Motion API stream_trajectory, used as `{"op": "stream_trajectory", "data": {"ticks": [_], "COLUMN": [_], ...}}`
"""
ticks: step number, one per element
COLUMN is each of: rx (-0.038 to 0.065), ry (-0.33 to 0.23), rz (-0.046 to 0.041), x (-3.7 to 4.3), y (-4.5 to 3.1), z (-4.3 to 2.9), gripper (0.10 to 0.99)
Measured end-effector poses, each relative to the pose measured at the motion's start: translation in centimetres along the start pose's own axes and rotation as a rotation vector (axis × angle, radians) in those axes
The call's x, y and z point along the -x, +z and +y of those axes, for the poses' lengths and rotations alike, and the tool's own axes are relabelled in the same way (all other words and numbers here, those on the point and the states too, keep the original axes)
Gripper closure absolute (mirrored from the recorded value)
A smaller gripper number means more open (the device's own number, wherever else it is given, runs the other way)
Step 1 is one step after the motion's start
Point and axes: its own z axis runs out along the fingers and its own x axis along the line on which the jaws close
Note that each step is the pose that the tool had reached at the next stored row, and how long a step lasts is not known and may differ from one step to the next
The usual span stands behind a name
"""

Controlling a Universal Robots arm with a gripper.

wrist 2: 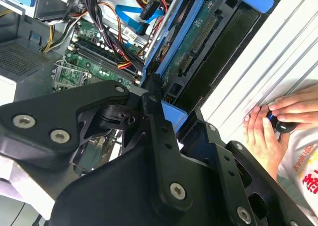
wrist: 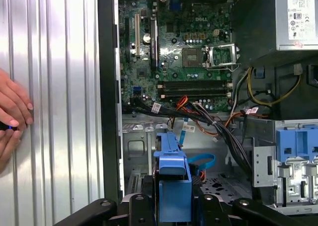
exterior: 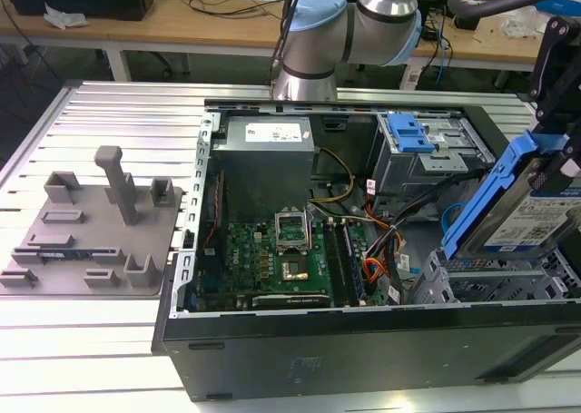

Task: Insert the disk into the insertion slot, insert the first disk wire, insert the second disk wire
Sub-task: 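Insert the disk into the insertion slot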

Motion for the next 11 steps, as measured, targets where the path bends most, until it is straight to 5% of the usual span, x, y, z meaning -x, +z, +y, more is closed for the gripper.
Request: {"op": "stream_trajectory", "data": {"ticks": [11], "rx": [0.000], "ry": [-0.007], "rz": [0.0002], "x": [-0.30], "y": [0.96], "z": [-0.01], "gripper": [0.722]}}
